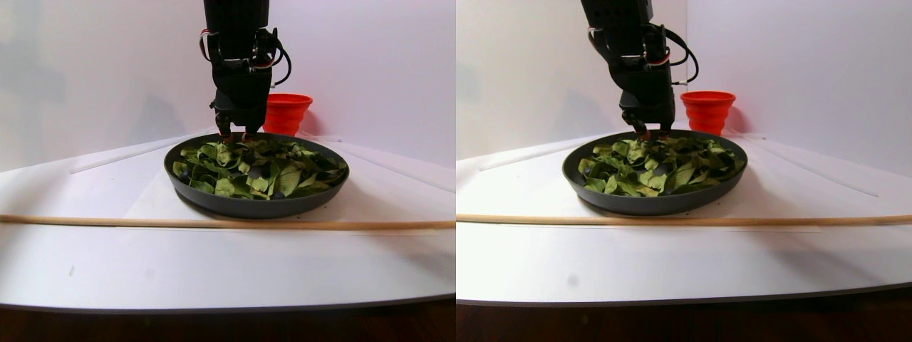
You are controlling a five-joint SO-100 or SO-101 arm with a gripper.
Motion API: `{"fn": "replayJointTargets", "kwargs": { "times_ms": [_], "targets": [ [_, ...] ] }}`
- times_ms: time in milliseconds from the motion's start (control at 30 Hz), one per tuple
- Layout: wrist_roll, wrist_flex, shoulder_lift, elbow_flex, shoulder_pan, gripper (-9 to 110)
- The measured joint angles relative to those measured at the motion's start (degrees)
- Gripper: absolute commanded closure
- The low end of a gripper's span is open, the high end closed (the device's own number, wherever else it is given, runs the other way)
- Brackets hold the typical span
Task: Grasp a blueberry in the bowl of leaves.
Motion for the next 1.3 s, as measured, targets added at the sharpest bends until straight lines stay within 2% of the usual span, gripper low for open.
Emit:
{"fn": "replayJointTargets", "kwargs": {
  "times_ms": [1300],
  "targets": [
    [0.9, 0.0, -8.2, -10.3, 0.1, 86]
  ]
}}
